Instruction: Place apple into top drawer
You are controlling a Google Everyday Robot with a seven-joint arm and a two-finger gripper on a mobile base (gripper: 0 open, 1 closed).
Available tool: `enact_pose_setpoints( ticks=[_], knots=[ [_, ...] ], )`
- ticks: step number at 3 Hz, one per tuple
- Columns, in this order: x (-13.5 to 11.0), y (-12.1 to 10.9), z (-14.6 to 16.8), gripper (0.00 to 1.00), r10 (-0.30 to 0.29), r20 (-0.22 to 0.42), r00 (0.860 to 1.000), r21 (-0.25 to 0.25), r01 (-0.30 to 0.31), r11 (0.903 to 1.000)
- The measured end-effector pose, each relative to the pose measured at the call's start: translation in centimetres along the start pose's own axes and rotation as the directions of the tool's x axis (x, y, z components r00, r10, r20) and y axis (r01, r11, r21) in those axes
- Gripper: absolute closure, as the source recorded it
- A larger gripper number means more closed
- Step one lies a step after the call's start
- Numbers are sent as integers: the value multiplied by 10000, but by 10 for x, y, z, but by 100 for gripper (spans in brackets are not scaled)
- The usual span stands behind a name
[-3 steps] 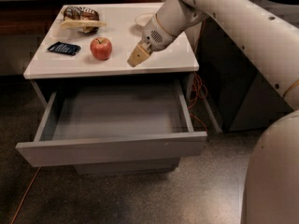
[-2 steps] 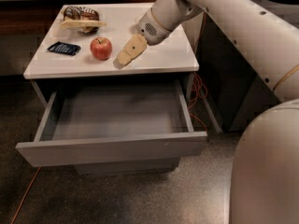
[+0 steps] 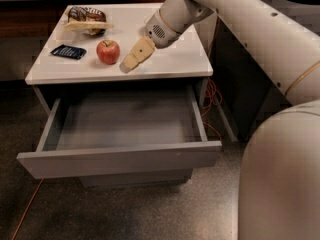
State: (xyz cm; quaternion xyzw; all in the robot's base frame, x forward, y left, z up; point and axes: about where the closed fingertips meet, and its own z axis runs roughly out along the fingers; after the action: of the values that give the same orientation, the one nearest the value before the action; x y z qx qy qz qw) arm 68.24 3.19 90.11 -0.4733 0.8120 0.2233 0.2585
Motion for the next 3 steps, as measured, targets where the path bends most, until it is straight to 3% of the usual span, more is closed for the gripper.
enact_pose_setpoints(
  ticks=[1,3],
  knots=[
    [-13,-19,13,0,41,-61,10000,563,-38,9984],
    [-44,-39,39,0,-336,171,9993,1062,316,9938]
  ],
)
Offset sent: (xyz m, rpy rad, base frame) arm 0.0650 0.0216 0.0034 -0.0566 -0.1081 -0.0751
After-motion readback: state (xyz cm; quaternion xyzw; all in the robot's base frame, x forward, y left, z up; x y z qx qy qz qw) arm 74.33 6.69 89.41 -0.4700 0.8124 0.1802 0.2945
